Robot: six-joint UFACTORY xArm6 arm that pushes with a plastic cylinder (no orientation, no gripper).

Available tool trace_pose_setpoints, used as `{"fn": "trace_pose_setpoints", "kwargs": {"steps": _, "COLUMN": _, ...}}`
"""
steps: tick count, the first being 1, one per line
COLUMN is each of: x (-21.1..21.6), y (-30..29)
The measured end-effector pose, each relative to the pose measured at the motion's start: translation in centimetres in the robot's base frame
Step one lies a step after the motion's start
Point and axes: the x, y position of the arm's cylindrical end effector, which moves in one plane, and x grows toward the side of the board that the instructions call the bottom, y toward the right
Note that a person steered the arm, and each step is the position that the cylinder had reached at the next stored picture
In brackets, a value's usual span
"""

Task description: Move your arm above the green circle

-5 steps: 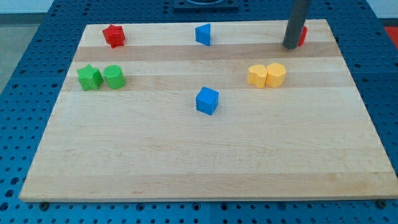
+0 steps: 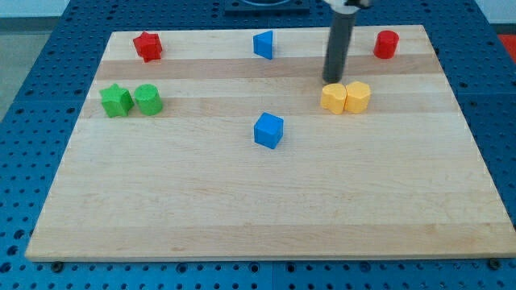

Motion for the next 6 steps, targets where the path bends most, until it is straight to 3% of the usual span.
{"fn": "trace_pose_setpoints", "kwargs": {"steps": 6, "x": 0.0, "y": -28.6}}
